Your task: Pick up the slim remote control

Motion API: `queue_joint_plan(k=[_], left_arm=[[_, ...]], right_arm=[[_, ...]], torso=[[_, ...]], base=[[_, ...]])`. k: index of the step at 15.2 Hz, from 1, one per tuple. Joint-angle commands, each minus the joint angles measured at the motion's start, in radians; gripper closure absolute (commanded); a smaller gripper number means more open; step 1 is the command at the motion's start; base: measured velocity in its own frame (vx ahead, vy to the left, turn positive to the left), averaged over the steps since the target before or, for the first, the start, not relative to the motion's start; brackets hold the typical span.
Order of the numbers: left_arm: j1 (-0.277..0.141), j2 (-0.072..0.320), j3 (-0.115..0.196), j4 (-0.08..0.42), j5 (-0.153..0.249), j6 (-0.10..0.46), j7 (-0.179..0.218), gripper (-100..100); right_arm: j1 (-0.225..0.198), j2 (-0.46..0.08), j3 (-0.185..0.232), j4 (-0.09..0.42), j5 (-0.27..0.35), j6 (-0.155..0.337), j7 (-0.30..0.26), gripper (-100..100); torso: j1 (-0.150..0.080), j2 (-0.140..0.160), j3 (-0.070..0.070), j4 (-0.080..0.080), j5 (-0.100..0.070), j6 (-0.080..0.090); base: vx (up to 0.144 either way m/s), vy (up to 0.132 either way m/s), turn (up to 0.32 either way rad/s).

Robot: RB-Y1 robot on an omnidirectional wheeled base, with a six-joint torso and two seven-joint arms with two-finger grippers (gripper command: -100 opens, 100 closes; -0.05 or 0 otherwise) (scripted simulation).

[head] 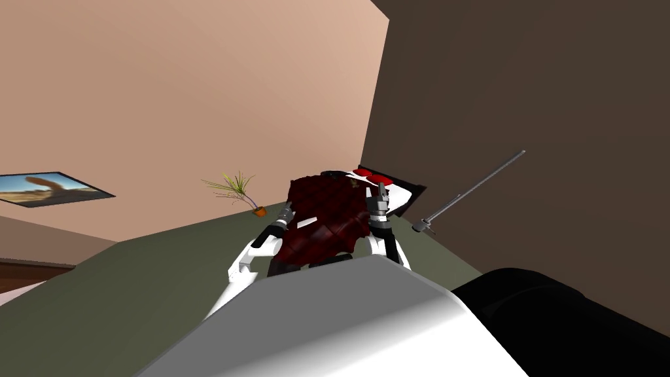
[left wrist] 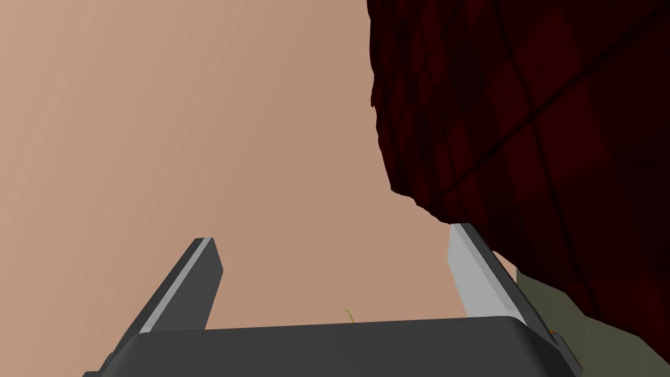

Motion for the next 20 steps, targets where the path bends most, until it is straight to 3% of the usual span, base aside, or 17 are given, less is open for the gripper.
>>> queue_joint_plan(k=[1,2,3,5,6,8,9,11,12,14,15,17,18,20], left_arm=[[-0.011,0.002,0.0,0.012,0.003,0.05,0.003,-100],[-0.011,0.002,0.0,0.012,0.003,0.05,0.003,-100],[-0.038,0.011,-0.001,0.05,0.015,0.086,0.011,-100],[-0.038,0.011,-0.001,0.05,0.015,0.116,0.011,-100],[-0.065,0.018,-0.003,0.089,0.027,0.15,0.019,-100],[-0.065,0.018,-0.003,0.089,0.027,0.183,0.019,-100],[-0.092,0.025,-0.004,0.127,0.038,0.213,0.027,-100],[-0.092,0.025,-0.004,0.127,0.038,0.25,0.027,-100],[-0.118,0.031,-0.006,0.165,0.05,0.274,0.035,-100],[-0.118,0.031,-0.006,0.165,0.05,0.317,0.035,-100],[-0.144,0.036,-0.008,0.196,0.061,0.344,0.043,-100],[-0.144,0.036,-0.008,0.204,0.061,0.382,0.043,-100],[-0.17,0.04,-0.009,0.242,0.073,0.405,0.051,-100],[-0.17,0.04,-0.009,0.242,0.073,0.444,0.051,-100]], right_arm=[[0.0,0.0,0.0,0.0,0.0,0.0,0.0,0],[0.0,0.0,0.0,0.0,0.0,0.0,0.0,0],[0.0,0.0,0.0,0.0,0.0,0.0,0.0,0],[0.0,0.0,0.0,0.0,0.0,0.0,0.0,0],[0.0,0.0,0.0,0.0,0.0,0.0,0.0,0],[0.0,0.0,0.0,0.0,0.0,0.0,0.0,0],[0.0,0.0,0.0,0.0,0.0,0.0,0.0,0],[0.0,0.0,0.0,0.0,0.0,0.0,0.0,0],[0.0,0.0,0.0,0.0,0.0,0.0,0.0,0],[0.0,0.0,0.0,0.0,0.0,0.0,0.0,0],[0.0,0.0,0.0,0.0,0.0,0.0,0.0,0],[0.0,0.0,0.0,0.0,0.0,0.0,0.0,0],[0.0,0.0,0.0,0.0,0.0,0.0,0.0,0],[0.0,0.0,0.0,0.0,0.0,0.0,0.0,0]], torso=[[0.0,0.0,0.0,0.0,0.0,0.0],[0.0,0.0,0.0,0.0,0.0,0.0],[0.001,0.001,0.001,0.0,0.0,0.0],[0.0,0.001,0.0,0.0,0.0,0.0],[0.001,0.001,0.001,0.0,0.0,0.0],[0.0,0.0,0.0,0.0,0.0,0.0],[0.0,0.001,0.0,0.0,0.0,0.0],[0.0,-0.001,0.0,0.0,0.0,0.0],[0.0,0.0,0.0,0.0,0.0,0.0],[0.0,0.0,0.0,0.0,0.0,0.0],[0.0,0.001,0.0,0.0,0.0,0.0],[0.0,0.0,0.0,0.0,0.0,0.0],[0.0,0.0,0.0,0.0,0.0,0.0],[0.0,0.0,0.0,0.0,0.0,0.0]], base=[[0.04,-0.03,0.003],[0.023,-0.017,-0.003],[0.035,-0.026,0.006],[0.042,-0.032,0.005],[0.048,-0.034,0.01],[0.049,-0.033,0.004],[0.06,-0.034,0.008],[0.054,-0.033,0.004],[0.044,-0.031,0.009],[0.04,-0.031,0.004],[0.05,-0.037,0.006],[0.054,-0.034,0.004],[0.052,-0.036,0.006],[0.048,-0.032,0.006]])
